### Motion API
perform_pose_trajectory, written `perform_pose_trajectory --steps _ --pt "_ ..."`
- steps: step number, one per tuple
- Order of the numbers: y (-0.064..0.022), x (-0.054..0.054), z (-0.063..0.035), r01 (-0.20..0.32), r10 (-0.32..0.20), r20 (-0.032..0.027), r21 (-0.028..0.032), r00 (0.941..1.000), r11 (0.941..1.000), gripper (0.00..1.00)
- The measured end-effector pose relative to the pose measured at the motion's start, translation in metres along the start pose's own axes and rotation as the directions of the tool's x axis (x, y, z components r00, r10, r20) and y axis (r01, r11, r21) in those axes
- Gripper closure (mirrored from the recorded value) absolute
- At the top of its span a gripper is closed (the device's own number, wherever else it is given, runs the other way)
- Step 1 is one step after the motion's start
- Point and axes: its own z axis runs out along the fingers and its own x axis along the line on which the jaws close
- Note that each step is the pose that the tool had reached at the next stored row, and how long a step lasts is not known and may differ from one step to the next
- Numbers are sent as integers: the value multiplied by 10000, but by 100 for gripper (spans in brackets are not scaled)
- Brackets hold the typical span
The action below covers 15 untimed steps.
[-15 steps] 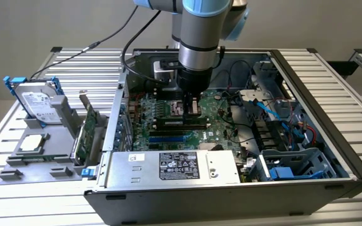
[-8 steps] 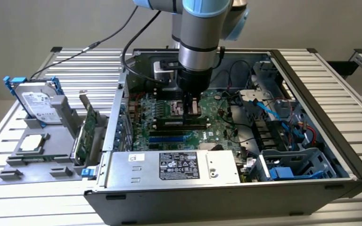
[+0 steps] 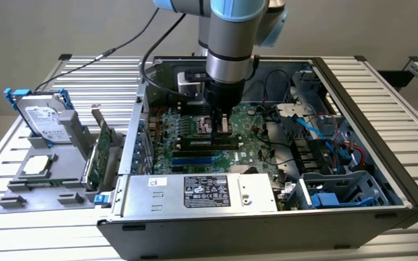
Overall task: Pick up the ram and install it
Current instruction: 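Insert the ram into the slot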
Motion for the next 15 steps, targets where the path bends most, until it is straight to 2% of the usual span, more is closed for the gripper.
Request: perform_pose_trajectory --steps 8,9,10,11,12,15 --pt "-3 -8 56 -1 1 -17 -1 10000 10000 85" --pt "-3 -8 57 -1 1 -22 -2 10000 10000 79" --pt "-3 -8 58 -1 1 -20 -2 10000 10000 79" --pt "-3 -8 58 -1 1 -21 -3 10000 10000 73" --pt "-3 -8 59 -1 1 -21 -3 10000 10000 73" --pt "-3 -9 56 -1 1 -17 -1 10000 10000 55"
